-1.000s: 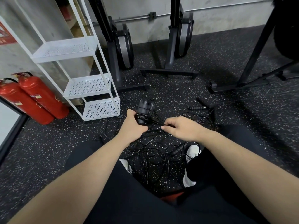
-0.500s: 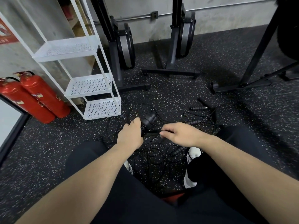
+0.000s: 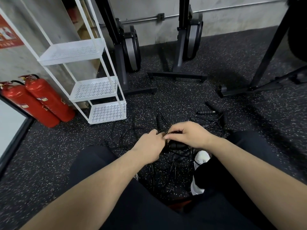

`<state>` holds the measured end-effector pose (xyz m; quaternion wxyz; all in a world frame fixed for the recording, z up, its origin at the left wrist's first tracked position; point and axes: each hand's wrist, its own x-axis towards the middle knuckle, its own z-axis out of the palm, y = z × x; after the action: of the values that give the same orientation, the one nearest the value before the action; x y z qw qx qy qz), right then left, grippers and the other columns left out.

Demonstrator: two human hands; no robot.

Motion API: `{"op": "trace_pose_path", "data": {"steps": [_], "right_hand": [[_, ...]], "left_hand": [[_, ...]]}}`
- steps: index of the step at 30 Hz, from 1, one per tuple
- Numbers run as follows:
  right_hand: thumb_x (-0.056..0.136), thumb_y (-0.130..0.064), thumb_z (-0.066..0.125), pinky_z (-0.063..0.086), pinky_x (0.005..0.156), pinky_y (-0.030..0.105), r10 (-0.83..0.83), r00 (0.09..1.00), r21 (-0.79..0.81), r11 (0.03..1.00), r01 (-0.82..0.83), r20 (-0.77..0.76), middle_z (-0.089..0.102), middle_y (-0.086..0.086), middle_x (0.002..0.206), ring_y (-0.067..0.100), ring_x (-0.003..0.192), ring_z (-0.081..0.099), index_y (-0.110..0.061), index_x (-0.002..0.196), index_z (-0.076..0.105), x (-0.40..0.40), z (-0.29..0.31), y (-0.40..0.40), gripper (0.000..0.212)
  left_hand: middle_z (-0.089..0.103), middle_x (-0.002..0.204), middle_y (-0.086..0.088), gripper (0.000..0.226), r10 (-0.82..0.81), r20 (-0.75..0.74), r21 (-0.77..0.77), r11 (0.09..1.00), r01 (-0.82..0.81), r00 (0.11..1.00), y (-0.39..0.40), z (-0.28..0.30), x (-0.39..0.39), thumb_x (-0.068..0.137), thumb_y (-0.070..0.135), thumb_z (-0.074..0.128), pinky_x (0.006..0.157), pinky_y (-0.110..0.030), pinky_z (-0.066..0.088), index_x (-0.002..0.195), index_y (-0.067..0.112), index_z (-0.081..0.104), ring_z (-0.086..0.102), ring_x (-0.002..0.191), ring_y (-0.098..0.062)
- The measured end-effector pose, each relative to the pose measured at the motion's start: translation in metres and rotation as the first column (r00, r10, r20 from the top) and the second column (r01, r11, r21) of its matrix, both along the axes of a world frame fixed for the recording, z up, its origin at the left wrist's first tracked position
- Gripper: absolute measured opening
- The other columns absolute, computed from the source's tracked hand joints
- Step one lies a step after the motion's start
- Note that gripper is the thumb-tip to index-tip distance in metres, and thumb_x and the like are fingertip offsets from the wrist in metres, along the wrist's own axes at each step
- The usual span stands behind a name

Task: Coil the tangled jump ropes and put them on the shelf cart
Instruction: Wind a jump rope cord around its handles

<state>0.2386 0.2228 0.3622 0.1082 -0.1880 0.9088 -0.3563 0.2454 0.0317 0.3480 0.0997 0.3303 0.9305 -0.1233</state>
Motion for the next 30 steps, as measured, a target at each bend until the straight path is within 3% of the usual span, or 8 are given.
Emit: {"op": "trace_pose_path", "data": {"steps": [5,8,14,18,21,24,27,30], "right_hand": [[0.079,-0.053,0.073,0.052,0.080,0.025,-0.046,0.995,-0.293,0.953,0.071,0.090,0.073,-0.011,0.083,0.001,0.077,0.064,-0.036,0.079,0.076,-0.005,0.002,0.004,0.018],[0.079,-0.038,0.080,0.050,0.074,0.021,-0.040,0.986,-0.337,0.937,0.093,0.159,0.074,-0.001,0.083,0.002,0.073,0.063,-0.018,0.080,0.078,-0.008,0.002,0.009,0.020],[0.063,-0.041,0.084,0.052,0.073,0.023,-0.002,0.955,-0.457,0.878,0.144,0.298,0.073,-0.003,0.076,0.007,0.072,0.066,-0.020,0.070,0.075,-0.011,0.002,0.020,0.024],[0.065,-0.035,0.084,0.049,0.065,0.025,-0.006,0.943,-0.472,0.865,0.172,0.332,0.067,-0.002,0.071,0.010,0.067,0.059,-0.012,0.071,0.068,-0.014,-0.003,0.023,0.028],[0.068,-0.036,0.086,0.047,0.064,0.025,0.015,0.934,-0.461,0.873,0.162,0.357,0.064,-0.003,0.069,0.010,0.065,0.057,-0.013,0.070,0.065,-0.018,-0.010,0.029,0.031],[0.071,-0.030,0.088,0.049,0.068,0.022,0.054,0.922,-0.470,0.871,0.145,0.384,0.066,-0.003,0.071,0.011,0.068,0.061,-0.009,0.073,0.063,-0.020,-0.014,0.035,0.033],[0.085,-0.018,0.078,0.047,0.061,0.013,0.091,0.911,-0.484,0.866,0.127,0.403,0.063,-0.013,0.064,0.000,0.061,0.059,-0.002,0.077,0.057,-0.019,-0.014,0.033,0.027],[0.083,-0.028,0.071,0.052,0.067,0.020,0.086,0.925,-0.497,0.860,0.119,0.370,0.066,-0.002,0.082,0.009,0.074,0.062,0.004,0.090,0.059,-0.016,-0.012,0.029,0.034]], "left_hand": [[0.051,0.136,-0.005,0.060,-0.018,0.038,0.191,0.982,0.011,0.999,-0.003,0.008,0.001,0.091,0.007,0.063,0.097,-0.039,0.049,0.145,0.004,0.038,0.044,0.119,-0.023],[0.050,0.131,-0.009,0.059,-0.049,0.100,0.256,0.966,0.022,0.994,-0.006,0.007,0.002,0.089,0.006,0.066,0.097,-0.038,0.048,0.141,0.002,0.038,0.044,0.120,-0.024],[0.054,0.131,-0.011,0.070,-0.058,0.156,0.455,0.890,-0.019,0.986,-0.002,0.007,0.008,0.090,0.046,0.073,0.102,-0.034,0.047,0.138,0.005,0.041,0.047,0.125,-0.021],[0.055,0.129,-0.010,0.062,-0.003,0.197,0.533,0.839,-0.105,0.980,-0.001,0.012,0.013,0.096,0.045,0.068,0.081,-0.016,0.032,0.136,0.007,0.039,0.049,0.112,-0.012],[0.056,0.139,-0.009,0.077,-0.035,0.213,0.564,0.820,-0.094,0.976,0.000,0.013,0.012,0.096,0.043,0.069,0.094,-0.016,0.032,0.154,0.021,0.024,0.045,0.132,-0.018],[0.053,0.142,-0.004,0.101,-0.044,0.220,0.565,0.820,-0.090,0.974,0.001,0.017,0.011,0.094,0.044,0.072,0.108,-0.021,0.032,0.156,0.044,-0.007,0.041,0.130,-0.012],[0.057,0.138,-0.001,0.094,-0.062,0.155,0.613,0.789,-0.047,0.986,0.001,0.014,0.008,0.093,0.039,0.074,0.103,-0.016,0.032,0.162,0.036,0.010,0.038,0.124,-0.006],[0.057,0.139,0.001,0.093,-0.045,0.197,0.671,0.735,-0.101,0.979,-0.003,0.011,0.009,0.090,0.043,0.076,0.105,-0.015,0.028,0.161,0.035,0.016,0.038,0.125,-0.005]]}}
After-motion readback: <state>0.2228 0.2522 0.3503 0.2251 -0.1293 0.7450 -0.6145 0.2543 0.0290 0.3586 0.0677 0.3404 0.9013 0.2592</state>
